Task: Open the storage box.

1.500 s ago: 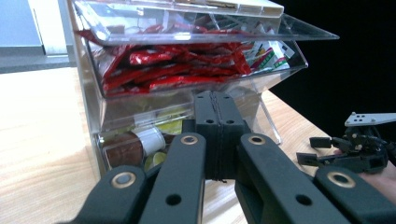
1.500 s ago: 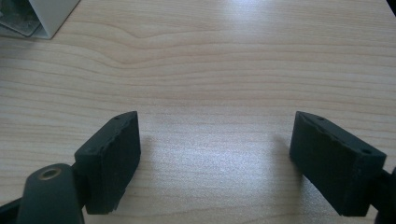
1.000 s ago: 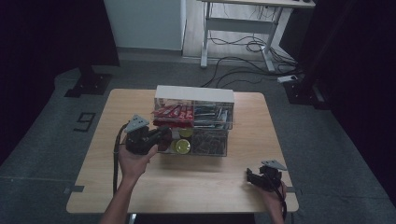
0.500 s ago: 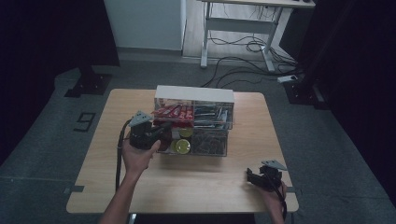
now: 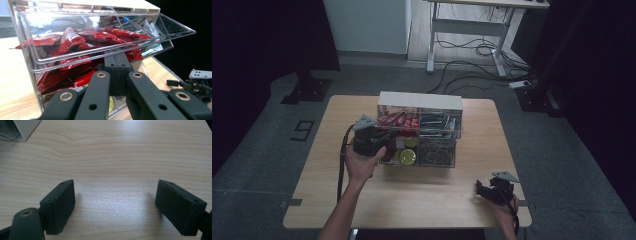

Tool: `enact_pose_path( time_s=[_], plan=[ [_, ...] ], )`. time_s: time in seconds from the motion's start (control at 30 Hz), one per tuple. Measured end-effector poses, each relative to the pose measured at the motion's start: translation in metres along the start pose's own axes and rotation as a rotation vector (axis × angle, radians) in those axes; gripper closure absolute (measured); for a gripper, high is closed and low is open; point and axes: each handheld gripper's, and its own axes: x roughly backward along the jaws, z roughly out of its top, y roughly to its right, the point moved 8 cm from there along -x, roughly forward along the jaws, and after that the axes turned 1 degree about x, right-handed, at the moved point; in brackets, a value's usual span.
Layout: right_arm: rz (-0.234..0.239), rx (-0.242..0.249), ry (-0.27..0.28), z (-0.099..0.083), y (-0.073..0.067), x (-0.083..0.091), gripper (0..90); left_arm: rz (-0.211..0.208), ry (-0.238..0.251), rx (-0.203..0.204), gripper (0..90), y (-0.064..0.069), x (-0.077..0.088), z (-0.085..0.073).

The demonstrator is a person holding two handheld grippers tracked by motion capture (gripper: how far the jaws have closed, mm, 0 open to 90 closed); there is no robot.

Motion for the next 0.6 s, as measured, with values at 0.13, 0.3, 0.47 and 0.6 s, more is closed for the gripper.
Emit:
enact_pose_path(
  time_s=[0.13,0.3,0.47,0.6],
  plan=[
    [0.000,0.001,0.000,0.000,0.000,0.000,16.2,0.008,0.006,-0.008,90.0,0.000,0.000,0.001],
    [0.000,0.001,0.000,0.000,0.000,0.000,16.2,0.006,0.018,0.000,90.0,-0.001,0.004,0.006],
    [0.000,0.002,0.001,0.000,0.000,0.000,16.2,0.004,0.016,-0.005,90.0,0.000,0.004,0.010],
    [-0.001,0.002,0.001,0.000,0.000,0.000,16.2,-0.001,0.020,-0.001,90.0,0.001,0.004,0.013]
  ],
)
